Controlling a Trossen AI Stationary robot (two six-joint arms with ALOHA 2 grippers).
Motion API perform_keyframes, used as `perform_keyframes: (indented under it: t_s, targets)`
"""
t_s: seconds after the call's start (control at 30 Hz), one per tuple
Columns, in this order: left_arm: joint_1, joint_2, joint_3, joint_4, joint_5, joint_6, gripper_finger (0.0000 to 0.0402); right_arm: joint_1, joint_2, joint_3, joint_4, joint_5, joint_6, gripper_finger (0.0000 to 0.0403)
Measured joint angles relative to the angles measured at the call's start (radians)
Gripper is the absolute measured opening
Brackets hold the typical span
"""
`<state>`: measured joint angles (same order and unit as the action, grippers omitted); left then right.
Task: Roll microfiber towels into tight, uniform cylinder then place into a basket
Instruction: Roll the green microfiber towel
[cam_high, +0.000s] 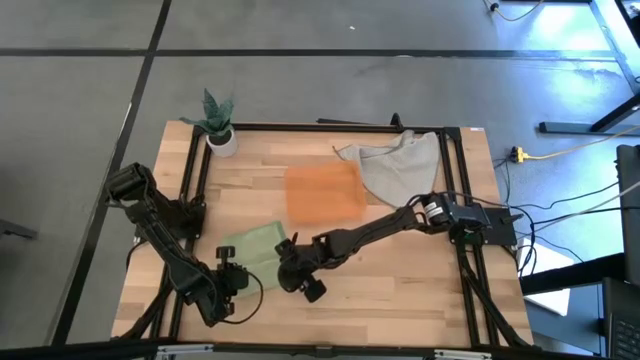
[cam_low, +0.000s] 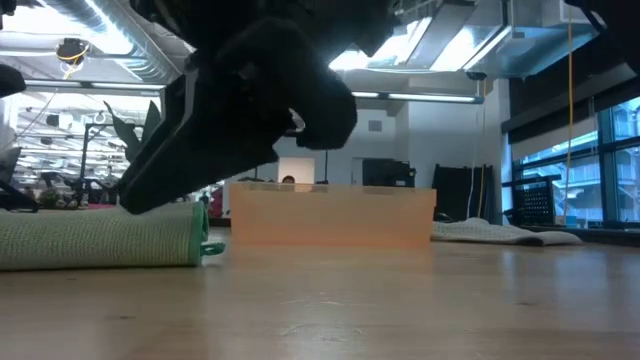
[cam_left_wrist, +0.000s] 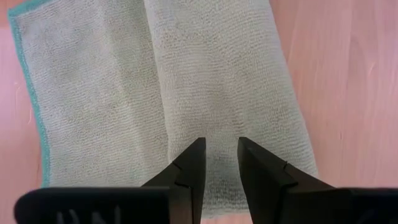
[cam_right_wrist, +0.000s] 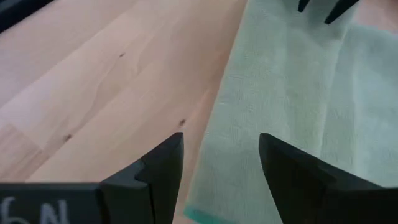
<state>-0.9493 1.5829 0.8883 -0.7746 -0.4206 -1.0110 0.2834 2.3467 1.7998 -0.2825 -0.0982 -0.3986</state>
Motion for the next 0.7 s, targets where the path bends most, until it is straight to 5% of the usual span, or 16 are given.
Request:
perform_keyframes:
  t_s: [0.47, 0.7]
  targets:
    - [0.000, -0.001, 0.001, 0.001, 0.002, -0.007, 0.0086, 0.014, 0.076, 0.004, 0.034, 0.189, -0.006, 0.0205]
    - [0.000, -0.001, 0.001, 0.002, 0.003, -0.008, 0.0086, 0.014, 0.082, 0.003, 0.042, 0.273, 0.024, 0.0115]
